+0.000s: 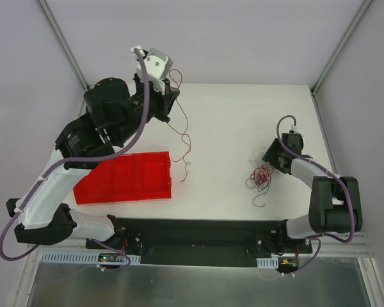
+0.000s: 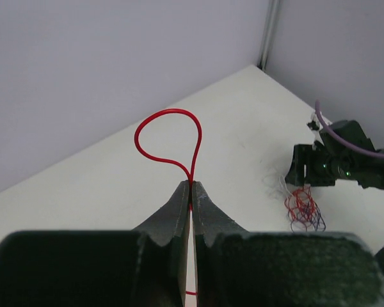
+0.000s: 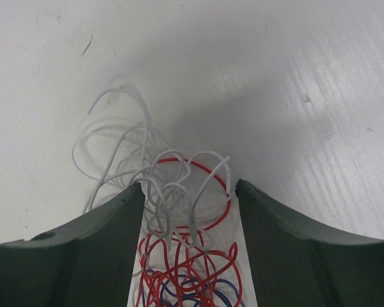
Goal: Untangle the cables
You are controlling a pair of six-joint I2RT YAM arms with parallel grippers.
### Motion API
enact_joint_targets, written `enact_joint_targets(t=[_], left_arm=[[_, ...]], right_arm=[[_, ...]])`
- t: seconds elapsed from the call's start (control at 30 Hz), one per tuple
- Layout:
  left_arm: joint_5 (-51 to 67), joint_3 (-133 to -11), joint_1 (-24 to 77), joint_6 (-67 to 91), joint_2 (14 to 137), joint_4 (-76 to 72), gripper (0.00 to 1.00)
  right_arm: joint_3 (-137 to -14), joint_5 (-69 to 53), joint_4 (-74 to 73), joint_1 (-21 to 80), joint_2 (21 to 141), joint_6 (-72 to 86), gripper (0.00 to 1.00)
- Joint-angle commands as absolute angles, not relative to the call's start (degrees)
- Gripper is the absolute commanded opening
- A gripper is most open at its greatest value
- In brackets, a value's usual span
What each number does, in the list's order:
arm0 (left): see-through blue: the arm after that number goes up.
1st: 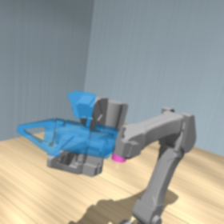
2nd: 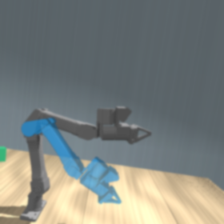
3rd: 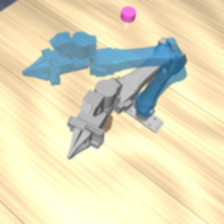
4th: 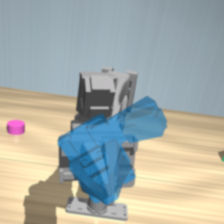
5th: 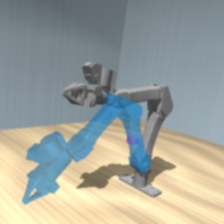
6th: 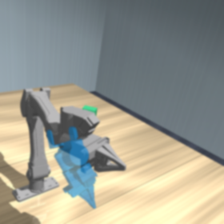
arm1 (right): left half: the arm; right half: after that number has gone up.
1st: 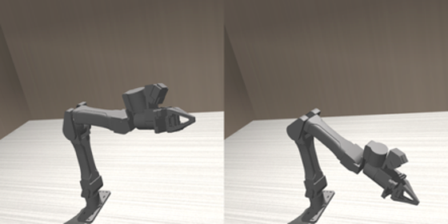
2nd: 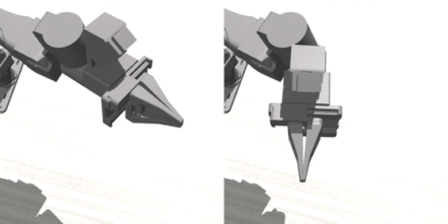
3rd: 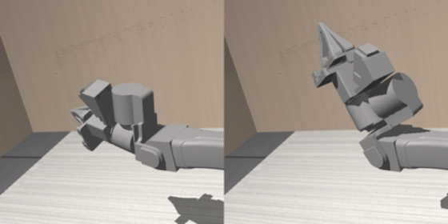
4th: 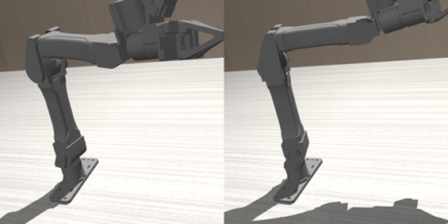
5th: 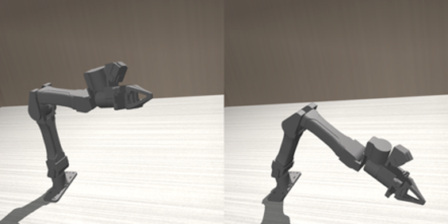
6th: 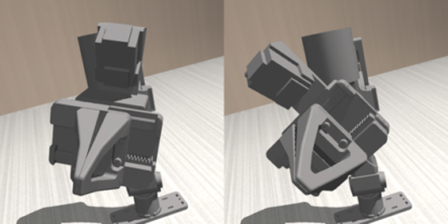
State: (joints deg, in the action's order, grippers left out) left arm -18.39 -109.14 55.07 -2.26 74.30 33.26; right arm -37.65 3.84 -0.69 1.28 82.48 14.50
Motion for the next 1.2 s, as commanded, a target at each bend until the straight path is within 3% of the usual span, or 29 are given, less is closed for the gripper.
enact_joint_targets(t=[0.0, 0.37, 0.73, 1.17], left_arm=[[-22.58, -114.34, 54.93, -7.11, 74.44, 36.47, 0.00], [-28.47, -119.54, 54.93, -9.93, 73.30, 38.58, 0.00], [-31.72, -102.23, 48.52, -4.05, 68.38, 37.27, 0.00], [-26.90, -86.07, 38.67, 2.90, 62.85, 34.99, 0.00]], right_arm=[[-39.02, 4.31, -2.64, 1.76, 83.15, 13.98, 0.63], [-39.29, 4.83, -2.81, 2.11, 83.32, 13.89, 0.63], [-39.02, 4.75, -2.64, 2.29, 83.14, 13.71, 0.63], [-39.11, 4.83, -2.72, 2.55, 83.14, 13.54, 0.63]])
